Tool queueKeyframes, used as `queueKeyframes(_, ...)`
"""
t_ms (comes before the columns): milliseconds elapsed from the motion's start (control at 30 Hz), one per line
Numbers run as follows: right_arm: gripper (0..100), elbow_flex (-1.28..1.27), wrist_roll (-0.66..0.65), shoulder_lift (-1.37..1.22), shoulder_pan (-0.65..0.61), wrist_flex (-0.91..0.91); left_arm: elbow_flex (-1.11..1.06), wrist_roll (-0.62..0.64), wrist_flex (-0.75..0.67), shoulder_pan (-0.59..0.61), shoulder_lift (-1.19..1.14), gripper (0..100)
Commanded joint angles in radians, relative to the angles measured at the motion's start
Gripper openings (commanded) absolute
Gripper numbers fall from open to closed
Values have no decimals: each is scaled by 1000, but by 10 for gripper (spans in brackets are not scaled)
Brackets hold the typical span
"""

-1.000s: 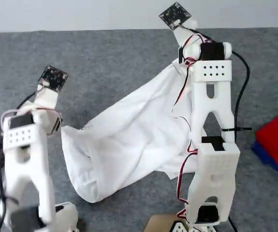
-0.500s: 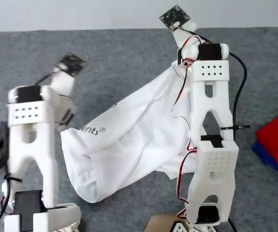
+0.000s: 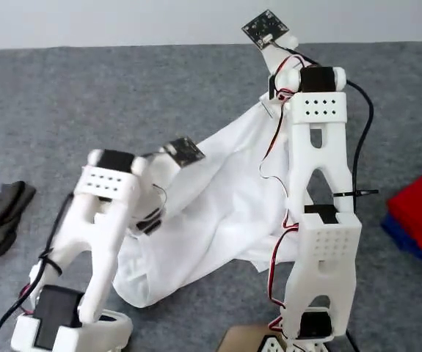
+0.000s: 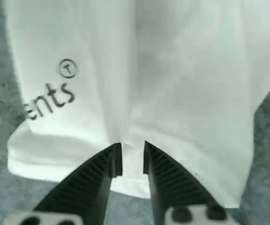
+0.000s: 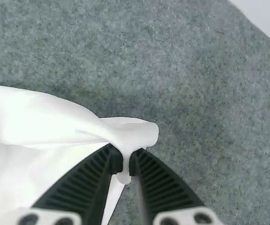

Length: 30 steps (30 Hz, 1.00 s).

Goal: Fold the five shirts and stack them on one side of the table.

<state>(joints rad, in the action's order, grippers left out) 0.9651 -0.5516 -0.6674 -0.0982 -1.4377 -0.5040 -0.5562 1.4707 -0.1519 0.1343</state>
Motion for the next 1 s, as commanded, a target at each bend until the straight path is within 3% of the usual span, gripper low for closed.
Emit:
queueKeyframes(0, 9, 11, 9, 19, -2, 12, -47, -9, -120, 11, 5, 83)
queueKeyframes(233, 9, 40, 9, 18, -1, -48, -96, -75, -362, 155, -34, 99)
queueKeyframes(400, 9, 78, 9, 19, -1, -76, 25, -81, -420, 227, -229, 133)
queueKeyframes(667, 9, 117, 9, 15, -7, -108, 386, -81, -201, 282, -400, 133)
queueKeyframes(967, 9, 117, 11, 13, -7, -107, 475, -157, -18, 273, -399, 134)
